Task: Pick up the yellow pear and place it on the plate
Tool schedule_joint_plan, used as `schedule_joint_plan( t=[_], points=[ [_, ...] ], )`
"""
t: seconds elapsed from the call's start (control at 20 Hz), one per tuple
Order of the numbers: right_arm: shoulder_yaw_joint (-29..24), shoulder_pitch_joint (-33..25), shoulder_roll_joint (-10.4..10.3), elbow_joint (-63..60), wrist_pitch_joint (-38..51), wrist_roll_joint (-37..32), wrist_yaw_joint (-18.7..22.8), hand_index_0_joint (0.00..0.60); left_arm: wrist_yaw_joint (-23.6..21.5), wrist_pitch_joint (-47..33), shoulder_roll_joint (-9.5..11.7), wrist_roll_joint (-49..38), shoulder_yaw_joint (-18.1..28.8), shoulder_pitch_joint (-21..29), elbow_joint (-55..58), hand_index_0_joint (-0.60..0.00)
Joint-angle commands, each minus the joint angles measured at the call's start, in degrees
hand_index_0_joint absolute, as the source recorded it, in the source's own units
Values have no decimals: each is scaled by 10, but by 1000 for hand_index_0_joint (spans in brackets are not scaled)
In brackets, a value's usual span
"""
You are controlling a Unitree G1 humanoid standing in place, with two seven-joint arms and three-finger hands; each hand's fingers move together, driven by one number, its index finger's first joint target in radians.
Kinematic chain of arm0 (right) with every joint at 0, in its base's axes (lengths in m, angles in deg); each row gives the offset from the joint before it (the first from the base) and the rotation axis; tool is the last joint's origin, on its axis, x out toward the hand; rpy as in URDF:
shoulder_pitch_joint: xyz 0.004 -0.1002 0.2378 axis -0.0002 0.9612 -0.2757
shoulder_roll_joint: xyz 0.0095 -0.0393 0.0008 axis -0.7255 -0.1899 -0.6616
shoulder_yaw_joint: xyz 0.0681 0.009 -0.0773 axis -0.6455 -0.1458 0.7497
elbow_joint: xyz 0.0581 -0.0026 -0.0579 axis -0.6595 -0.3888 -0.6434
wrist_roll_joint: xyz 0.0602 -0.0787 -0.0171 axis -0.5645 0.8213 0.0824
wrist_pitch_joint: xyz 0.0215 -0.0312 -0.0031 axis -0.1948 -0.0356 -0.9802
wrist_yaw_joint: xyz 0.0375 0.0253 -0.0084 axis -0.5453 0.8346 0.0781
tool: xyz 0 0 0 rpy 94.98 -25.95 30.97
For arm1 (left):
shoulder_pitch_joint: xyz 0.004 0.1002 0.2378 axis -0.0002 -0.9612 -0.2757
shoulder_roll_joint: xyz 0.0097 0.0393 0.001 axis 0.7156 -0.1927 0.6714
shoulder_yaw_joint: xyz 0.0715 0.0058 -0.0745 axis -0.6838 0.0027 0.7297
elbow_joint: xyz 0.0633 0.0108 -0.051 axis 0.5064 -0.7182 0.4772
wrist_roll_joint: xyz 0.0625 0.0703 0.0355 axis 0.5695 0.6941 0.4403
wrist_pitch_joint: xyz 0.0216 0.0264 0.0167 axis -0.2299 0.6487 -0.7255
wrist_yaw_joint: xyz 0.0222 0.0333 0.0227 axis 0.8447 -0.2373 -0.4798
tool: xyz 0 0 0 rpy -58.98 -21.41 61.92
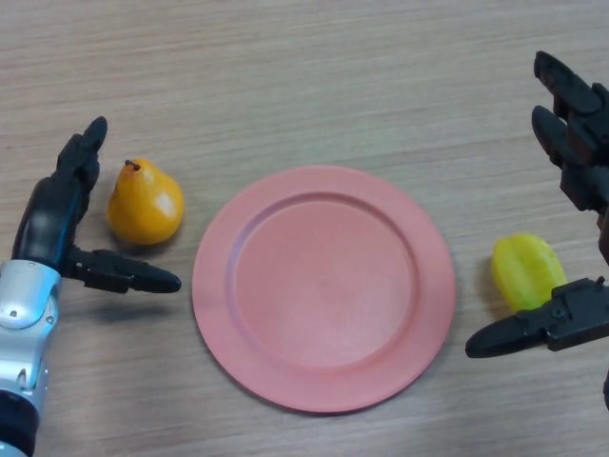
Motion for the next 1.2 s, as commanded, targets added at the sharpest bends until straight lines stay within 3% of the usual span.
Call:
schedule_joint_plan(
  t=[0.05,0.3,0.4,0.45,0.5,0.55,0.65,0.8,1.0,1.2],
  points=[
    [-41,-10,12,35,86,17,21,0,-26,-106,22,-12,18,52,-3,0],
    [-60,-6,17,55,73,15,21,0,-32,-153,7,-15,13,85,-67,0],
    [-62,-5,19,57,75,18,20,0,-44,-170,6,-7,10,89,-79,-199],
    [-63,-3,18,59,75,19,19,0,-62,-187,8,9,6,92,-88,-349],
    [-64,-1,17,62,73,20,19,0,-83,-203,9,26,1,96,-98,-449],
    [-66,3,17,72,64,20,15,0,-135,-231,14,85,-15,101,-118,-581],
    [-72,3,17,84,51,18,10,0,-150,-230,14,119,-21,101,-122,-600],
    [-70,4,15,91,46,21,10,0,-105,-195,13,111,-13,89,-98,-600],
    [-69,3,11,98,46,22,14,0,-146,-190,31,108,3,83,-62,-600],
    [-63,-2,13,105,32,16,18,0,-152,-151,44,99,16,42,69,-600]
  ],
)
